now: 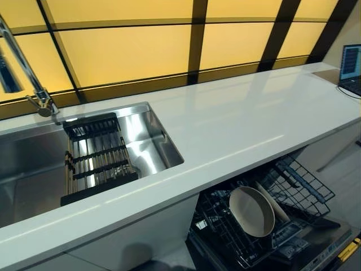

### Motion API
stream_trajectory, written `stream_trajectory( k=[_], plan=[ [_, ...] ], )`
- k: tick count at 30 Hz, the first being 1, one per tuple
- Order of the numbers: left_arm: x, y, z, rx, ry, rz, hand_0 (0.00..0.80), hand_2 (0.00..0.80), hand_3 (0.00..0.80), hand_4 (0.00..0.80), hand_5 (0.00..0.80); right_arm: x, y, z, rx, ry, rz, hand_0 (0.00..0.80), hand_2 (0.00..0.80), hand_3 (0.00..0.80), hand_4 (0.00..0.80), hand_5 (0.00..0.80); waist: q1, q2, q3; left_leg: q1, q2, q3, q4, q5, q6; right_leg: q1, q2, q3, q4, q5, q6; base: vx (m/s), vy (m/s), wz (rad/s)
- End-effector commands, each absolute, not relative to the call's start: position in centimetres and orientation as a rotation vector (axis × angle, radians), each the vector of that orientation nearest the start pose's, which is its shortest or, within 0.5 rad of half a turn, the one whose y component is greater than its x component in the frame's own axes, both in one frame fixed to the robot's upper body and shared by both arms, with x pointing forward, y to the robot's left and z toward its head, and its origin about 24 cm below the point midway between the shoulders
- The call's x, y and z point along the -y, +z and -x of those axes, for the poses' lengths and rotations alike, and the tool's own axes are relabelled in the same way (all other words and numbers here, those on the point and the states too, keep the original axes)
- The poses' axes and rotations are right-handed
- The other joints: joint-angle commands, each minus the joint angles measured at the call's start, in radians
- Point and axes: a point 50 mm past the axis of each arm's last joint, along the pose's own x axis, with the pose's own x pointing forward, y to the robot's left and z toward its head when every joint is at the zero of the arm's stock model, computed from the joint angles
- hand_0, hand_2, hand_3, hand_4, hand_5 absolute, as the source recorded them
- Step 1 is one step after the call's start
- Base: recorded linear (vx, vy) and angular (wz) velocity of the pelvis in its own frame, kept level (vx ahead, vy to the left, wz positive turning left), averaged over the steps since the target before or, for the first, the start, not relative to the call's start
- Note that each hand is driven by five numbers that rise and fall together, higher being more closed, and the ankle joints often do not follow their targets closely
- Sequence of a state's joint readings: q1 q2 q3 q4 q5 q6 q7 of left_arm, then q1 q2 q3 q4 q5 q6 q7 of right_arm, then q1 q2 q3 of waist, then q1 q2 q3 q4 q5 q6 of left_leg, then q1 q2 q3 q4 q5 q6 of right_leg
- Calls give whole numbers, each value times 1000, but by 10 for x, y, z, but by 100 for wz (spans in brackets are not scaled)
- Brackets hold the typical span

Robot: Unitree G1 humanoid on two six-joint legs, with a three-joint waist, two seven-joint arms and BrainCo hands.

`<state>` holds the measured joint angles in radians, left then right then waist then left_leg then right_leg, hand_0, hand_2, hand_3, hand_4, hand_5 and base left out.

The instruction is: Take plates into dishwasher

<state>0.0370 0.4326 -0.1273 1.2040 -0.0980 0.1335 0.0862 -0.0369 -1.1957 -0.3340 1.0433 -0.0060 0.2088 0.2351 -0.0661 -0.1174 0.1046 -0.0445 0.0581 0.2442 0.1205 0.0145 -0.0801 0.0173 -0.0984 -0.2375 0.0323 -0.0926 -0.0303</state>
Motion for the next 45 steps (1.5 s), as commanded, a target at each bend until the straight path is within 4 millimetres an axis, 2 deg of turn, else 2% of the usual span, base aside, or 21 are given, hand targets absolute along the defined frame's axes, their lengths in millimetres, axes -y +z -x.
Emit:
stream_trajectory(
  k=[1,3,6,7,9,14,19,22,23,25,28,31,32,33,34,35,36,37,38,39,45],
  plan=[
    [-310,-127,-121,-1222,288,-397,0,0,0,0,0,530,151,-108,-856,-837,726,0,0,0,0,0,-71,-14,-11,184,27,-56,143,-153,27,-110,72,19,-16,142,67,-390,7,2],
    [-309,-118,-146,-1172,269,-404,0,0,0,0,0,528,141,-106,-860,-863,656,0,0,0,0,0,-99,-7,11,213,4,-62,98,-215,45,-213,65,6,71,157,74,-515,-17,61],
    [-311,-111,-163,-1150,280,-401,0,0,0,0,0,525,121,-104,-881,-891,579,0,0,0,0,0,-123,7,40,260,22,-9,22,-248,47,-304,45,-52,136,181,107,-475,20,80],
    [-313,-114,-154,-1167,297,-403,0,0,0,0,0,523,112,-103,-905,-901,564,0,0,0,0,0,-110,18,45,268,6,-37,-11,-254,48,-311,55,-66,138,182,115,-555,50,73],
    [-317,-117,-145,-1194,334,-393,0,0,0,0,0,522,107,-102,-918,-922,548,0,0,0,0,0,-101,16,45,262,-8,-47,-24,-263,57,-311,54,-69,120,198,123,-375,63,73],
    [-328,-128,-91,-1355,395,-407,0,0,0,0,0,529,110,-86,-985,-988,512,0,0,0,0,0,-87,-13,15,261,-79,-87,-18,-291,89,-302,8,-32,6,303,164,-270,162,5],
    [-324,-128,-102,-1306,364,-444,0,0,0,0,0,527,98,-77,-1063,-972,532,0,0,0,0,0,-76,-27,11,278,-101,-78,13,-319,96,-284,-8,-74,-95,357,205,-172,106,13],
    [-326,-124,-109,-1282,334,-470,0,0,0,0,0,523,90,-79,-1084,-940,526,0,0,0,0,0,-68,-21,33,274,-97,-86,23,-316,103,-290,-8,-49,-95,365,218,-109,-27,-16],
    [-327,-122,-113,-1283,320,-478,0,0,0,0,0,521,85,-79,-1080,-924,510,0,0,0,0,0,-80,-14,40,268,-103,-113,18,-303,117,-293,-7,22,-51,361,212,-181,-39,-7],
    [-329,-122,-112,-1290,319,-481,0,0,0,0,0,519,82,-80,-1074,-915,479,0,0,0,0,0,-85,-18,37,257,-114,-125,15,-291,123,-297,-25,51,-6,358,205,-247,-51,8],
    [-328,-127,-98,-1327,344,-432,0,0,0,0,0,504,63,-102,-1058,-856,415,0,0,0,0,0,-38,15,21,233,-97,-58,-16,-257,118,-235,-62,-13,102,293,184,-380,-94,-34],
    [-329,-128,-88,-1348,357,-384,0,0,0,0,0,484,28,-111,-1117,-807,385,0,0,0,0,0,40,50,1,158,-44,10,-20,-197,117,-120,-191,-24,179,266,184,-371,-215,-81],
    [-330,-128,-88,-1347,359,-384,0,0,0,0,0,482,24,-112,-1124,-802,376,0,0,0,0,0,48,52,0,150,-34,18,-11,-196,117,-104,-204,-27,179,263,183,-309,-305,-12],
    [-335,-125,-91,-1338,383,-372,0,0,0,0,0,471,7,-112,-1165,-742,378,0,0,0,0,0,67,48,0,109,5,25,67,-225,122,-75,-259,-5,198,276,183,-238,-307,-8],
    [-338,-122,-95,-1326,388,-372,0,0,0,0,0,467,1,-112,-1180,-723,380,0,0,0,0,0,73,40,1,91,20,29,110,-239,124,-61,-266,-3,187,267,185,-213,-369,-44],
    [-341,-118,-103,-1305,396,-379,0,0,0,0,0,463,-3,-117,-1184,-705,397,0,0,0,0,0,86,31,-2,84,43,53,158,-272,121,-43,-263,-56,140,225,197,-57,-207,-46],
    [-343,-117,-104,-1300,400,-382,0,0,0,0,0,462,-5,-119,-1184,-699,402,0,0,0,0,0,89,36,3,87,58,60,181,-295,118,-30,-254,-73,129,213,198,-8,-119,-57],
    [-343,-117,-104,-1299,401,-381,0,0,0,0,0,461,-4,-119,-1183,-699,403,0,0,0,0,0,88,38,6,87,62,58,187,-299,117,-26,-251,-75,128,213,197,-43,-176,-68],
    [-338,-114,-121,-1253,424,-383,0,0,0,0,0,454,-13,-122,-1198,-669,363,0,0,0,0,0,85,24,13,82,80,65,211,-318,110,-46,-240,-53,117,202,212,-126,-212,-78],
    [-336,-112,-129,-1233,412,-374,0,0,0,0,0,452,-13,-126,-1190,-675,332,0,0,0,0,0,90,21,16,77,88,77,203,-303,101,-41,-241,-65,107,209,215,-171,-245,-57],
    [-322,-111,-147,-1172,302,-424,0,0,0,0,0,457,-5,-127,-1134,-699,290,0,0,0,0,0,88,9,18,86,67,81,169,-286,96,-48,-263,-73,108,272,247,-63,-29,-17]
  ],
)
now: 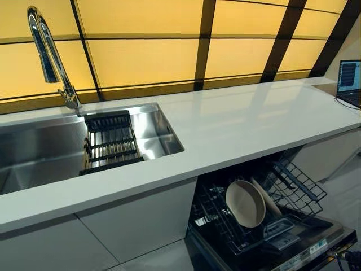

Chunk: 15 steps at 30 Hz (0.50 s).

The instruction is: Take plates into dishwasher

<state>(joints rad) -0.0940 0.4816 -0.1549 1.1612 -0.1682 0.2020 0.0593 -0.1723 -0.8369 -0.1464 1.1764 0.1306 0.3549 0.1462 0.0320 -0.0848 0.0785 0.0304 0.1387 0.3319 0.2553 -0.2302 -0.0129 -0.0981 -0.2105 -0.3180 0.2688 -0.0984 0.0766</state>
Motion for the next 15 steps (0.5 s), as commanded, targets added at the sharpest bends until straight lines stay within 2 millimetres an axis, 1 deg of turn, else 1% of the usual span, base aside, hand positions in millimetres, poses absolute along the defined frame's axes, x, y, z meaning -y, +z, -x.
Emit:
stream_trajectory(
  k=[1,4,7,9,10,11,12,13,14,15],
  plan=[
    [-320,-112,-147,-1168,295,-423,0,0,0,0,0,457,-4,-129,-1121,-707,278,0,0,0,0,0,-13,-21,46,17,-19,-7,29,-43,32,58,-161,8,-121,290,144,-49,63,-5],
    [-318,-111,-150,-1162,274,-436,0,0,0,0,0,450,-12,-131,-1097,-714,207,0,0,0,0,0,-15,-19,50,27,-37,-13,13,-41,38,43,-172,15,-109,315,154,-50,38,-18],
    [-319,-110,-152,-1163,281,-447,0,0,0,0,0,442,-20,-133,-1070,-734,144,0,0,0,0,0,-20,-15,53,31,-41,-13,17,-48,43,26,-179,21,-90,330,159,-34,5,-8],
    [-320,-111,-149,-1179,293,-446,0,0,0,0,0,438,-26,-132,-1068,-743,107,0,0,0,0,0,-25,-13,53,37,-48,-15,10,-46,47,19,-179,26,-82,329,159,-44,-7,0],
    [-321,-112,-146,-1206,299,-449,0,0,0,0,0,432,-34,-128,-1074,-750,55,0,0,0,0,0,-28,-19,56,31,-58,3,6,-19,51,11,-191,13,-85,346,143,-90,-26,-3],
    [-323,-112,-144,-1218,298,-457,0,0,0,0,0,430,-37,-126,-1074,-758,26,0,0,0,0,0,-29,-18,56,31,-60,3,6,-19,52,10,-193,13,-85,351,145,0,0,0],
    [-324,-112,-143,-1226,298,-463,0,0,0,0,0,427,-40,-125,-1073,-758,6,0,0,0,0,0,-28,-7,53,41,-57,-17,4,-45,50,14,-185,29,-77,340,162,59,7,1],
    [-326,-113,-140,-1241,301,-464,0,0,0,0,0,424,-45,-124,-1069,-762,-22,0,0,0,0,0,-28,-6,53,41,-60,-17,2,-45,50,11,-186,30,-77,345,163,-15,-14,3],
    [-327,-113,-138,-1253,306,-461,0,0,0,0,0,420,-48,-123,-1065,-767,-39,0,0,0,0,0,-33,-15,56,35,-67,4,-2,-17,52,2,-198,17,-83,363,149,-87,-34,1],
    [-328,-114,-136,-1262,312,-459,0,0,0,0,0,418,-51,-122,-1067,-778,-58,0,0,0,0,0,-36,-14,56,38,-68,5,-8,-15,52,0,-196,18,-83,362,149,0,0,0]
  ],
)
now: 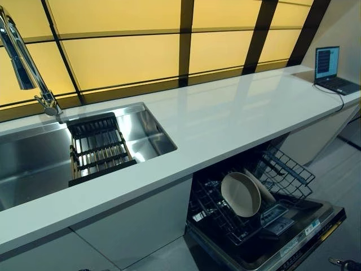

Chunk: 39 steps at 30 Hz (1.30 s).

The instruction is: Take plates into dishwasher

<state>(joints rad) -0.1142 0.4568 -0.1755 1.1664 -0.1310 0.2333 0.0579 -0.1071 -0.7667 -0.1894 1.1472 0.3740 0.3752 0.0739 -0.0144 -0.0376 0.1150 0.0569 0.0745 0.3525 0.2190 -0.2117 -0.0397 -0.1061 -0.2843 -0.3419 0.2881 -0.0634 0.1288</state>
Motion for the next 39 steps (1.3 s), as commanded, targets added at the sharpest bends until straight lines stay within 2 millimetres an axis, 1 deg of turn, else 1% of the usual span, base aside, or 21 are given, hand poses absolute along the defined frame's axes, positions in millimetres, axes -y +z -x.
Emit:
stream_trajectory(
  k=[1,2,3,4,6,7,13,17,20,22,24,26,28,29,30,32,34,35,37,38,39],
  plan=[
    [-328,-114,-135,-1266,314,-460,0,0,0,0,0,416,-53,-121,-1070,-780,-63,0,0,0,0,0,11,-52,17,21,0,-34,25,-58,77,12,-112,57,-96,312,113,69,27,0],
    [-329,-114,-133,-1271,315,-460,0,0,0,0,0,415,-55,-119,-1072,-783,-70,0,0,0,0,0,8,-51,16,24,-1,-31,20,-57,78,7,-112,58,-93,315,114,0,0,0],
    [-329,-116,-129,-1282,315,-457,0,0,0,0,0,414,-57,-116,-1070,-792,-100,0,0,0,0,0,0,-59,20,21,-7,-8,8,-26,80,-6,-120,46,-95,334,102,0,0,0],
    [-330,-116,-129,-1283,316,-459,0,0,0,0,0,414,-58,-116,-1072,-792,-100,0,0,0,0,0,2,-50,16,31,-4,-27,5,-50,79,-1,-110,61,-88,319,116,0,0,0],
    [-329,-118,-125,-1297,318,-456,0,0,0,0,0,408,-64,-113,-1074,-793,-147,0,0,0,0,0,-1,-46,17,40,-9,-28,-20,-38,79,-4,-104,60,-91,318,118,15,-11,1],
    [-329,-118,-122,-1301,318,-455,0,0,0,0,0,406,-66,-113,-1067,-794,-174,0,0,0,0,0,-3,-55,20,33,-17,-9,-30,-6,79,-10,-112,44,-102,335,106,-57,-59,1],
    [-325,-121,-118,-1306,311,-439,0,0,0,0,0,393,-78,-109,-1019,-815,-269,0,0,0,0,0,-6,-48,19,39,-31,-14,-83,16,77,-17,-98,36,-122,331,107,-26,-51,-1],
    [-318,-126,-115,-1301,304,-411,0,0,0,0,0,380,-87,-113,-988,-825,-328,0,0,0,0,0,-5,-31,21,37,-48,-37,-117,31,82,-20,-77,53,-120,298,99,-37,-20,0],
    [-315,-127,-115,-1291,298,-409,0,0,0,0,0,370,-92,-117,-971,-813,-379,0,0,0,0,0,-6,-18,25,32,-52,-66,-141,49,81,-20,-50,88,-123,264,91,-85,-83,-1],
    [-315,-125,-120,-1275,288,-413,0,0,0,0,0,366,-93,-122,-934,-830,-427,0,0,0,0,0,-12,-9,29,6,-46,-100,-123,53,84,-21,-25,139,-115,211,72,-117,-95,11],
    [-314,-124,-125,-1256,289,-408,0,0,0,0,0,364,-92,-127,-908,-842,-447,0,0,0,0,0,-15,-4,37,-18,-40,-106,-96,49,88,-29,-18,154,-96,181,60,-187,-107,32],
    [-314,-120,-135,-1216,303,-381,0,0,0,0,0,362,-91,-135,-880,-860,-491,0,0,0,0,0,-8,7,64,-75,-31,-103,-45,51,95,-40,-10,149,-45,134,42,-306,-122,37],
    [-314,-119,-140,-1197,306,-368,0,0,0,0,0,362,-91,-136,-889,-853,-461,0,0,0,0,0,-7,16,81,-99,-31,-106,-37,57,103,-67,1,159,17,128,39,-249,-59,18],
    [-315,-117,-142,-1189,306,-357,0,0,0,0,0,361,-91,-136,-894,-849,-452,0,0,0,0,0,-6,22,96,-102,-37,-106,-48,65,107,-101,2,164,70,148,45,-213,-85,26],
    [-317,-118,-138,-1189,323,-335,0,0,0,0,0,361,-93,-133,-922,-855,-419,0,0,0,0,0,-6,27,102,-91,-44,-113,-78,85,102,-107,13,161,65,148,47,-145,-122,33],
    [-316,-120,-132,-1194,333,-307,0,0,0,0,0,364,-94,-128,-946,-851,-398,0,0,0,0,0,4,40,102,-83,-61,-152,-153,142,75,-57,68,152,-25,105,37,-127,-127,28],
    [-313,-121,-134,-1187,324,-286,0,0,0,0,0,367,-92,-128,-952,-856,-401,0,0,0,0,0,1,34,100,-76,-63,-153,-180,159,57,-16,102,147,-132,103,27,-206,-17,31],
    [-310,-122,-135,-1186,307,-281,0,0,0,0,0,372,-90,-126,-954,-871,-390,0,0,0,0,0,-8,22,91,-75,-51,-129,-158,153,51,-15,99,142,-162,118,24,-214,102,43],
    [-301,-125,-139,-1186,280,-270,0,0,0,0,0,382,-83,-124,-951,-888,-372,0,0,0,0,0,-30,-9,82,-63,16,-95,-46,101,27,-6,64,130,-180,130,24,-153,184,49],
    [-293,-128,-140,-1197,267,-268,0,0,0,0,0,389,-77,-126,-944,-893,-360,0,0,0,0,0,-35,-27,75,-52,69,-118,-10,85,5,-3,37,136,-166,136,25,-101,238,28],
    [-290,-130,-139,-1213,259,-280,0,0,0,0,0,392,-74,-127,-942,-888,-349,0,0,0,0,0,-31,-31,75,-47,113,-147,-18,95,-9,-3,27,145,-138,124,26,-92,239,1]
  ],
)
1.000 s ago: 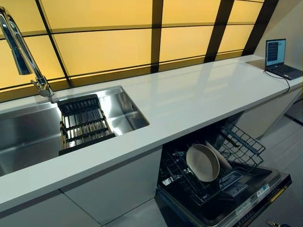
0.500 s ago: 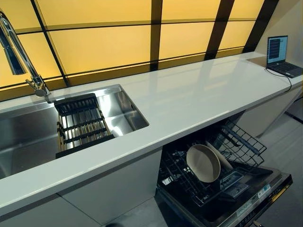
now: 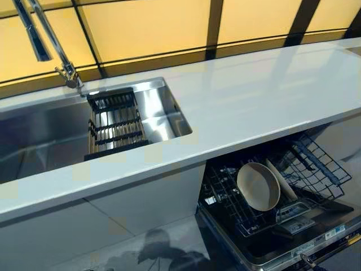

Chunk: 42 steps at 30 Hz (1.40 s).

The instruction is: Take plates into dishwasher

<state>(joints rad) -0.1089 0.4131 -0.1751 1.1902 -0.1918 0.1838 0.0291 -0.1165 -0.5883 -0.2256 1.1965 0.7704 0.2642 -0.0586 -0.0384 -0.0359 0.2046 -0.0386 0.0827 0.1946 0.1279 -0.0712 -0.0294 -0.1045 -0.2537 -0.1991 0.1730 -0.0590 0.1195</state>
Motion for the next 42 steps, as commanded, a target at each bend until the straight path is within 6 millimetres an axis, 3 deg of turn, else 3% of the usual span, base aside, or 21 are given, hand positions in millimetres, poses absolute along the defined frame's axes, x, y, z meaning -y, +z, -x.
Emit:
stream_trajectory(
  k=[1,2,4,5,6,7,14,19,22,23,25,29,32,36,37,39,42],
  plan=[
    [-291,-131,-137,-1231,252,-295,0,0,0,0,0,395,-71,-128,-947,-881,-328,0,0,0,0,0,-11,-32,-18,76,133,2,56,-43,-26,-19,-8,1,11,101,41,-105,273,-2],
    [-293,-132,-133,-1264,243,-326,0,0,0,0,0,399,-65,-133,-930,-885,-295,0,0,0,0,0,-12,-24,-20,113,137,-8,-2,-35,-26,-41,-12,-8,66,71,48,-123,218,-11],
    [-296,-131,-130,-1286,254,-343,0,0,0,0,0,399,-63,-135,-929,-890,-275,0,0,0,0,0,-12,-40,-14,86,135,7,49,-54,-25,-45,-39,-21,65,89,48,-116,96,0],
    [-299,-132,-127,-1289,289,-320,0,0,0,0,0,400,-63,-134,-943,-876,-249,0,0,0,0,0,-10,-47,-8,63,112,-19,90,-74,-24,-45,-42,-8,37,116,57,-153,9,-9],
    [-305,-129,-126,-1290,312,-315,0,0,0,0,0,399,-64,-133,-941,-876,-266,0,0,0,0,0,-8,-51,-2,59,107,-17,81,-71,-26,-45,-49,6,6,161,64,-186,0,-19],
    [-308,-130,-121,-1310,307,-328,0,0,0,0,0,401,-64,-132,-937,-890,-254,0,0,0,0,0,-11,-53,-3,84,110,19,30,-46,-35,-46,-58,-11,-40,219,86,-138,-5,-28],
    [-319,-129,-107,-1336,392,-300,0,0,0,0,0,416,-53,-123,-978,-945,-173,0,0,0,0,0,-13,-56,-36,125,92,29,-40,-45,-34,-49,-46,-16,-107,247,109,-100,43,-15],
    [-319,-127,-113,-1325,339,-351,0,0,0,0,0,428,-44,-115,-1030,-985,-76,0,0,0,0,0,-17,-69,-43,128,91,31,30,-102,-28,-47,-78,-12,-127,276,116,-53,65,2],
    [-320,-124,-121,-1303,306,-387,0,0,0,0,0,437,-34,-115,-1042,-986,3,0,0,0,0,0,-20,-81,-34,116,70,13,105,-158,-13,-54,-113,10,-129,317,122,26,95,4],
    [-320,-123,-123,-1298,282,-413,0,0,0,0,0,443,-28,-112,-1048,-966,46,0,0,0,0,0,-25,-89,-29,105,46,6,140,-189,-2,-53,-129,18,-147,341,126,54,124,2],
    [-320,-123,-123,-1300,275,-422,0,0,0,0,0,446,-25,-110,-1048,-951,64,0,0,0,0,0,-26,-89,-29,100,32,5,147,-197,2,-54,-132,10,-162,349,128,17,125,0],
    [-324,-126,-105,-1346,282,-403,0,0,0,0,0,448,-19,-118,-1026,-914,97,0,0,0,0,0,0,-61,-31,120,6,74,52,-129,2,-72,-127,-91,-126,384,134,-102,104,-38],
    [-330,-127,-91,-1378,311,-367,0,0,0,0,0,442,-25,-120,-978,-936,93,0,0,0,0,0,12,-30,-42,112,0,46,-19,-75,13,-64,-125,-32,-71,370,122,-132,5,-57],
    [-332,-126,-86,-1395,336,-352,0,0,0,0,0,427,-37,-127,-943,-937,68,0,0,0,0,0,14,-34,-42,91,17,45,13,-100,21,-75,-145,-6,-33,365,114,-98,-107,-4],
    [-334,-123,-94,-1389,350,-372,0,0,0,0,0,422,-42,-129,-914,-953,5,0,0,0,0,0,20,-37,-34,40,49,19,85,-129,17,-57,-128,0,-50,277,102,-175,-219,-8],
    [-336,-119,-103,-1376,390,-372,0,0,0,0,0,414,-48,-134,-907,-959,-28,0,0,0,0,0,19,-41,-13,-5,72,24,129,-117,11,-59,-115,-7,-48,254,87,-236,-241,15],
    [-335,-114,-123,-1326,385,-318,0,0,0,0,0,400,-55,-145,-873,-941,-73,0,0,0,0,0,20,-23,19,-18,90,41,73,-63,-6,-63,-89,-26,-37,220,81,-280,-148,6]
  ],
)
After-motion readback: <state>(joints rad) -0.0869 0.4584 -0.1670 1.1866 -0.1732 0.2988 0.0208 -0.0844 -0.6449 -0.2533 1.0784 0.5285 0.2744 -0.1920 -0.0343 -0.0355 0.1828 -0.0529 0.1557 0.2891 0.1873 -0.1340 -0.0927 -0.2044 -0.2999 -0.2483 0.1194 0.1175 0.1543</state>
